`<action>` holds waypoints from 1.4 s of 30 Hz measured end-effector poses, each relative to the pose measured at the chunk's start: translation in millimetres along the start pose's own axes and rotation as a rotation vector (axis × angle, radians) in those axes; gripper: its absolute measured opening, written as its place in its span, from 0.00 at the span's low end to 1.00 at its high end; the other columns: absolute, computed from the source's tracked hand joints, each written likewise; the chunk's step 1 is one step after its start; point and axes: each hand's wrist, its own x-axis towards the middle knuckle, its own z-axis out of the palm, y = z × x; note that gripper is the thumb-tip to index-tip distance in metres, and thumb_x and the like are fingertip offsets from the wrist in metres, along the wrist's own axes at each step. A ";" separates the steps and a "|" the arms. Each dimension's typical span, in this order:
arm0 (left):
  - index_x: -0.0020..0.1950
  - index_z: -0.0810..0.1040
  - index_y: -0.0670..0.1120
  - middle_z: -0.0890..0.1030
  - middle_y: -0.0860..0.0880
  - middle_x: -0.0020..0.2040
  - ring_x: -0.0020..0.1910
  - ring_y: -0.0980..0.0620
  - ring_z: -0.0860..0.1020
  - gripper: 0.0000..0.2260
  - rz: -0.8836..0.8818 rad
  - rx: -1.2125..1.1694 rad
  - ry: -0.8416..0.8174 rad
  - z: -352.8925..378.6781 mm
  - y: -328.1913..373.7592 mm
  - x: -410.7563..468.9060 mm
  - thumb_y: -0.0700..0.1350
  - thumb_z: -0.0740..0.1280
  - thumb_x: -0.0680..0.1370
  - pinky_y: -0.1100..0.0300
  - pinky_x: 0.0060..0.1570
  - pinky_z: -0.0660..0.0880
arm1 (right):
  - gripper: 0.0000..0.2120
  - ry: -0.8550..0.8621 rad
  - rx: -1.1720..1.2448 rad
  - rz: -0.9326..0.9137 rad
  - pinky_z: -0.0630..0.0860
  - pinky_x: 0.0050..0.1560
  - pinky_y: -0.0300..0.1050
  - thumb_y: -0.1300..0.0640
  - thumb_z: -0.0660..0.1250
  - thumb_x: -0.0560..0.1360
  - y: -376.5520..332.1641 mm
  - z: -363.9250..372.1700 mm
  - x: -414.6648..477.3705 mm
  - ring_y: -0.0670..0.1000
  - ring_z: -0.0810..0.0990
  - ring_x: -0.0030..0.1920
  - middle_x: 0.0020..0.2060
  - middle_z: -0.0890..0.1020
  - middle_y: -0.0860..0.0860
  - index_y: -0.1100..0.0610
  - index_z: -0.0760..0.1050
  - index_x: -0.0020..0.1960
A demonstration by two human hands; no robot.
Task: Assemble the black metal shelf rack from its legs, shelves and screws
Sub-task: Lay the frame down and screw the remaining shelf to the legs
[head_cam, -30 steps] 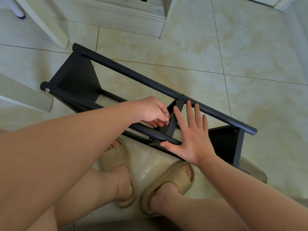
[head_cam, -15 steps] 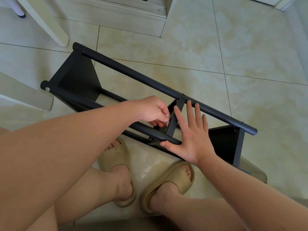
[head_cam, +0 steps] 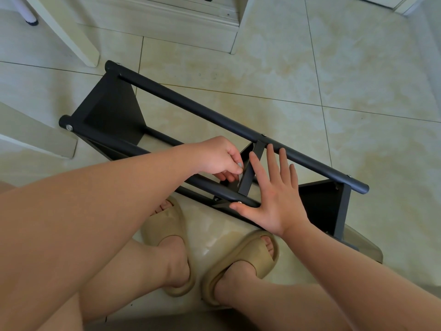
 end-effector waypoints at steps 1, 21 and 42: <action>0.46 0.80 0.48 0.86 0.50 0.38 0.40 0.55 0.86 0.04 -0.012 -0.015 -0.005 0.1 0.0 -0.4 0.40 0.70 0.79 0.64 0.38 0.80 | 0.54 -0.001 -0.001 0.001 0.45 0.79 0.67 0.16 0.42 0.66 0.0 -0.1 0.0 0.60 0.32 0.80 0.81 0.35 0.54 0.45 0.38 0.82; 0.47 0.78 0.46 0.84 0.47 0.41 0.40 0.53 0.82 0.06 -0.192 0.041 -0.091 0.3 10.8 -6.4 0.41 0.64 0.83 0.60 0.44 0.79 | 0.54 0.003 0.004 0.001 0.45 0.79 0.66 0.17 0.45 0.67 -1.5 -0.5 -0.7 0.61 0.32 0.80 0.81 0.36 0.55 0.46 0.39 0.83; 0.40 0.76 0.57 0.77 0.57 0.44 0.43 0.57 0.74 0.12 -0.101 0.558 -0.201 -10.5 10.2 -14.1 0.45 0.65 0.82 0.60 0.46 0.68 | 0.54 -0.006 -0.016 0.002 0.44 0.79 0.65 0.18 0.45 0.67 -1.5 -2.5 -0.6 0.60 0.32 0.80 0.81 0.36 0.54 0.47 0.39 0.83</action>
